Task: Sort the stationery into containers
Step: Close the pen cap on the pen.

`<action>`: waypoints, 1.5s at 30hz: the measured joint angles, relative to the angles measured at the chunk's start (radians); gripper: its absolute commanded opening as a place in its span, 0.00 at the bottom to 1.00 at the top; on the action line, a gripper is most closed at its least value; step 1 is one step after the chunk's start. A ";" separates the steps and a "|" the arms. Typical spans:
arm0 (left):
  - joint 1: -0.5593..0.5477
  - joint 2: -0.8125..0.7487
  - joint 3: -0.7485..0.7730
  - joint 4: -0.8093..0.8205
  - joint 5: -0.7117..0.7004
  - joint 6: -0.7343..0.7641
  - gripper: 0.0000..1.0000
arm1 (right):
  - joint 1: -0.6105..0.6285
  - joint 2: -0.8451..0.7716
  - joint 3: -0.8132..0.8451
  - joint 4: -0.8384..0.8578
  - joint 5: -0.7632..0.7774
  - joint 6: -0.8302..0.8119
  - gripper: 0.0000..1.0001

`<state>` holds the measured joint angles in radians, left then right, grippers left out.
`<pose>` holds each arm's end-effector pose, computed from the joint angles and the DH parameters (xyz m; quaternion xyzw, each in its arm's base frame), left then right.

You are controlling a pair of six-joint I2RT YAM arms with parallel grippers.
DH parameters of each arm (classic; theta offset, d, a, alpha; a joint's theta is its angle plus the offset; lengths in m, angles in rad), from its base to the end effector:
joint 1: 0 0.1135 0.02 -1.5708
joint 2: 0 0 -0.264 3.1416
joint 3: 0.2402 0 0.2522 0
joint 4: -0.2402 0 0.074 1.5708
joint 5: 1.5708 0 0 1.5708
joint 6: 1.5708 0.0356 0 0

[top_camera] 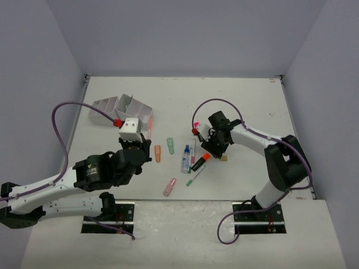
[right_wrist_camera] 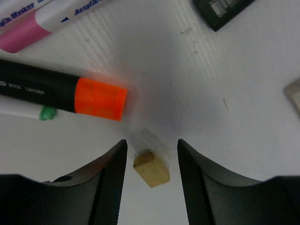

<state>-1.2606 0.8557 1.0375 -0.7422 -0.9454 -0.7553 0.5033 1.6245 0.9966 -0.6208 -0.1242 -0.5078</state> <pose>0.0755 -0.1410 0.3657 -0.0186 0.8095 -0.1518 0.5669 0.2627 0.1496 0.1781 -0.4858 0.8571 0.0609 0.1602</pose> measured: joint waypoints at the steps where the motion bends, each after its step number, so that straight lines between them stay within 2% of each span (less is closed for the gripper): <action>1: 0.000 -0.006 -0.017 -0.003 0.003 0.004 0.00 | 0.005 0.040 0.007 -0.002 0.001 -0.011 0.49; 7: 0.000 -0.038 -0.074 -0.022 0.016 0.015 0.00 | 0.020 0.097 0.031 -0.014 0.003 -0.046 0.44; 25: 0.000 -0.081 -0.081 -0.021 0.034 0.020 0.00 | 0.022 0.121 0.058 -0.045 0.032 -0.030 0.47; 31: 0.000 -0.079 -0.081 -0.012 0.042 0.035 0.00 | 0.022 0.115 0.050 -0.051 0.038 -0.024 0.43; 45: 0.000 -0.085 -0.081 -0.005 0.054 0.043 0.00 | 0.022 0.113 0.048 -0.075 0.036 -0.024 0.03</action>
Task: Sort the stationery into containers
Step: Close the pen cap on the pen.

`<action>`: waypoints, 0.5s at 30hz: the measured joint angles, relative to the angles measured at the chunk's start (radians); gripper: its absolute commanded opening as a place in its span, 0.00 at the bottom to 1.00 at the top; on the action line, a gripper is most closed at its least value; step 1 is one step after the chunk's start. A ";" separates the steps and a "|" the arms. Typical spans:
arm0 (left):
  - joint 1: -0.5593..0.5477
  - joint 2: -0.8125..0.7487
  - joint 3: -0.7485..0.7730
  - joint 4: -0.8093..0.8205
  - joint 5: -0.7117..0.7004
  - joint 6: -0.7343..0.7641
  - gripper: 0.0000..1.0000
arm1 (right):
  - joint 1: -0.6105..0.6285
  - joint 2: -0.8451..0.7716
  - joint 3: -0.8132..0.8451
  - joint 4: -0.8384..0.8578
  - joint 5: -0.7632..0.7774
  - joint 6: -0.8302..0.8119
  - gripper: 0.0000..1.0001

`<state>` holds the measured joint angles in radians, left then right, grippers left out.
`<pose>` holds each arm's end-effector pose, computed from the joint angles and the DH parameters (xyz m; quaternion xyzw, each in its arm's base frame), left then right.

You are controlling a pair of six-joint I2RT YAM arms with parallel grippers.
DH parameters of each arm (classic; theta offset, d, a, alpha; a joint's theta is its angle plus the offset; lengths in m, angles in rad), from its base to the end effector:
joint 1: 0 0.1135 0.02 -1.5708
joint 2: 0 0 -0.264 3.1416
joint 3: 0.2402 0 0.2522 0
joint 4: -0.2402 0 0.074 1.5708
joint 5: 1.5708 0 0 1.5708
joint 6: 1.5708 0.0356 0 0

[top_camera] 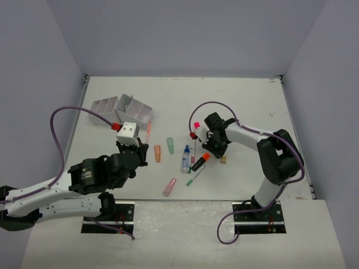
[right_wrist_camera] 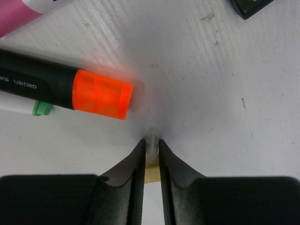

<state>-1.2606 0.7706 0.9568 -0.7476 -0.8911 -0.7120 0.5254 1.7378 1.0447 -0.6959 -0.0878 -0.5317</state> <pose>0.0696 -0.1266 0.3504 0.0134 0.8168 -0.1558 0.5554 0.2670 0.1584 0.1558 -0.5051 0.8571 0.0434 0.0908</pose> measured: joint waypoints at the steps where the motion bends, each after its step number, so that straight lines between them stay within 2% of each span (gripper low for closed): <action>1: 0.000 0.000 0.000 0.000 0.001 0.000 0.00 | 0.000 0.000 0.000 0.000 0.001 0.000 0.01; 9: 0.000 0.002 -0.031 0.036 0.012 0.003 0.00 | 0.000 -0.022 -0.001 0.060 -0.006 0.058 0.00; 13: 0.000 -0.002 -0.095 0.144 0.065 0.050 0.00 | -0.002 -0.179 -0.006 0.167 -0.009 0.214 0.00; 15: 0.000 -0.010 -0.155 0.263 0.113 0.091 0.00 | -0.004 -0.288 -0.005 0.225 -0.011 0.316 0.00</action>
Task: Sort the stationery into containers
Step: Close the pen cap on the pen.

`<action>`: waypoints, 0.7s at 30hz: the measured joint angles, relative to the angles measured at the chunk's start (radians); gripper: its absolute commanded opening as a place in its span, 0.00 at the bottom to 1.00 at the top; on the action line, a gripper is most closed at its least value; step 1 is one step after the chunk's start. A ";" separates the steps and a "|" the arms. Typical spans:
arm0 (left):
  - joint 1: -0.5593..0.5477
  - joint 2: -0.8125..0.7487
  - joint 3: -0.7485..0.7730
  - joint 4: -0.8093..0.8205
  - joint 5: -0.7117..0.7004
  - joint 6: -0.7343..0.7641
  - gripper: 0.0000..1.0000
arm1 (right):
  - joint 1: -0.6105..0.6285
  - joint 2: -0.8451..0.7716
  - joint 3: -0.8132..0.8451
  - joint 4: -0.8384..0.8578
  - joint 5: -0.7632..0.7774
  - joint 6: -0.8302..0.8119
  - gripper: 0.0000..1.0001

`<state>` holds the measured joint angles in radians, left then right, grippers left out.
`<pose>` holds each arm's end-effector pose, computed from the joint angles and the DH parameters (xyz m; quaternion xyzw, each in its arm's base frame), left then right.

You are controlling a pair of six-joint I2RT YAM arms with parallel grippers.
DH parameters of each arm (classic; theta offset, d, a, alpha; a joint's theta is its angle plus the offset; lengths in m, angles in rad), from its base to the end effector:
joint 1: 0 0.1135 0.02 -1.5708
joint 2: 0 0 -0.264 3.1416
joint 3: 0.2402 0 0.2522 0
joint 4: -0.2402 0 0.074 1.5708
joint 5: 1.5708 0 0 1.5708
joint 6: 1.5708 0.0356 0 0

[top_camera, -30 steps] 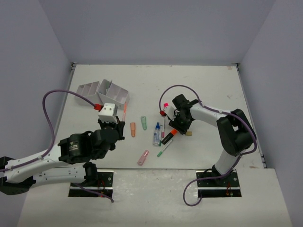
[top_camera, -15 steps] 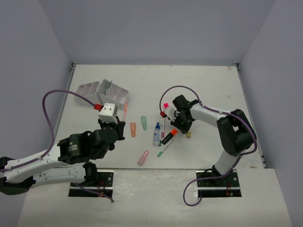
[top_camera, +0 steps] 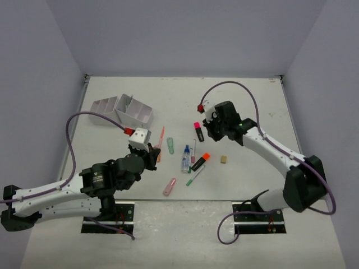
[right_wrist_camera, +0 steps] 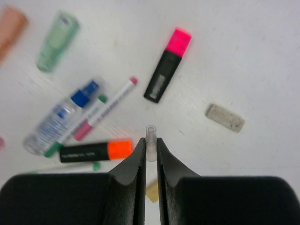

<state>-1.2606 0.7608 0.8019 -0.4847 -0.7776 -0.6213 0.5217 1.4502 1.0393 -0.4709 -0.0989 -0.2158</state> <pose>0.0729 -0.1455 0.3229 0.0536 0.8063 -0.2108 0.5502 0.2638 0.1557 0.2483 -0.3544 0.8709 0.0974 0.3263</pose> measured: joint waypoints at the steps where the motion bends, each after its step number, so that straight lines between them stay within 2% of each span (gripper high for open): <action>1: 0.000 -0.003 -0.038 0.067 0.032 0.021 0.00 | -0.001 -0.058 0.000 0.026 -0.001 0.063 0.00; 5: 0.004 -0.011 -0.212 0.384 0.170 0.086 0.00 | -0.014 -0.281 -0.045 0.159 -0.064 0.358 0.00; 11: 0.022 0.021 -0.373 0.817 0.346 0.114 0.00 | -0.019 -0.730 -0.494 0.700 -0.280 0.872 0.00; 15: 0.024 0.096 -0.398 1.100 0.454 0.109 0.00 | -0.019 -0.829 -0.683 0.992 -0.331 1.107 0.00; 17: 0.027 0.142 -0.400 1.197 0.501 0.108 0.00 | -0.019 -0.848 -0.733 1.088 -0.345 1.179 0.00; 21: 0.039 0.239 -0.401 1.325 0.575 0.089 0.00 | -0.019 -0.912 -0.746 1.164 -0.349 1.237 0.00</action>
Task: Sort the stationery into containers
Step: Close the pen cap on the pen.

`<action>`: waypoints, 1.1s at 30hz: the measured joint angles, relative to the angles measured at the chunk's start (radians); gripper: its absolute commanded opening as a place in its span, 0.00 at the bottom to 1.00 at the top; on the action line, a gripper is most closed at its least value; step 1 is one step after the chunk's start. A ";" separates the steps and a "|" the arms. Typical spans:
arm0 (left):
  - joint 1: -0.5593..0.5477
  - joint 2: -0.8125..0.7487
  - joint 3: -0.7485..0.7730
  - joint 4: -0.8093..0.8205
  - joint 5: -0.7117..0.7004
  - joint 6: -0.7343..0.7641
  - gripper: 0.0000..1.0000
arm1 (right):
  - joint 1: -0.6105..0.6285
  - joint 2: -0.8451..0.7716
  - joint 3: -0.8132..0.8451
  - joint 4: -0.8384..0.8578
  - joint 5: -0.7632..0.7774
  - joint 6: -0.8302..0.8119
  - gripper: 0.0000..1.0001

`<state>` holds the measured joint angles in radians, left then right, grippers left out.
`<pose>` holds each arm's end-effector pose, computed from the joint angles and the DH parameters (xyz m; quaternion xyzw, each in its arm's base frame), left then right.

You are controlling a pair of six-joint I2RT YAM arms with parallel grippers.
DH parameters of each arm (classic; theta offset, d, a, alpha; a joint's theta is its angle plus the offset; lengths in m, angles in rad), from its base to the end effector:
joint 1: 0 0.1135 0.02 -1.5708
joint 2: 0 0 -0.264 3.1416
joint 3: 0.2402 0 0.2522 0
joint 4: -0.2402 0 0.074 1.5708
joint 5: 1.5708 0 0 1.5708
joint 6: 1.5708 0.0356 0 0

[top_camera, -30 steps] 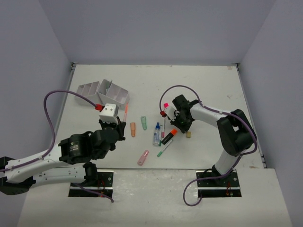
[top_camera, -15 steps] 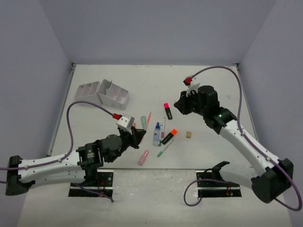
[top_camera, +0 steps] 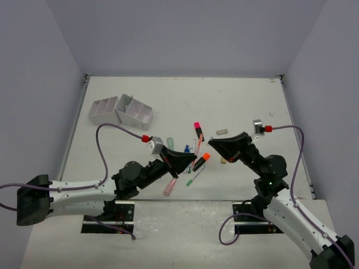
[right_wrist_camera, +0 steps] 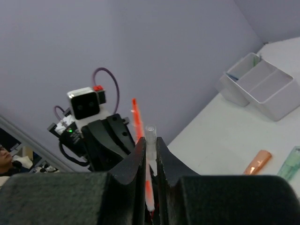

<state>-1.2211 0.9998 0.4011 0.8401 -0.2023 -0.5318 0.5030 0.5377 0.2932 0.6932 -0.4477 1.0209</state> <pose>0.0818 -0.2035 0.2732 0.1325 0.6044 -0.5619 0.5489 0.1161 0.0815 0.2936 -0.0488 0.5496 0.6554 0.5158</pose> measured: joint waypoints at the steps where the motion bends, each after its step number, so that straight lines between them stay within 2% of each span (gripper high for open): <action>1: 0.002 0.017 0.000 0.018 0.014 -0.005 0.00 | 0.000 -0.024 0.000 0.010 0.004 0.004 0.00; 8: 0.004 0.056 0.000 0.106 0.080 -0.034 0.00 | 0.000 -0.149 0.029 -0.006 0.051 -0.012 0.00; 22: 0.004 0.102 0.000 0.149 0.147 -0.037 0.00 | 0.000 -0.057 0.091 -0.054 0.061 -0.075 0.00; 33: 0.004 0.114 0.001 0.161 0.158 -0.051 0.00 | 0.000 -0.055 0.091 -0.084 0.060 -0.105 0.00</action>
<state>-1.2175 1.1138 0.4019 1.0016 -0.0444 -0.5831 0.5030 0.4824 0.3840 0.6093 -0.3874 0.9160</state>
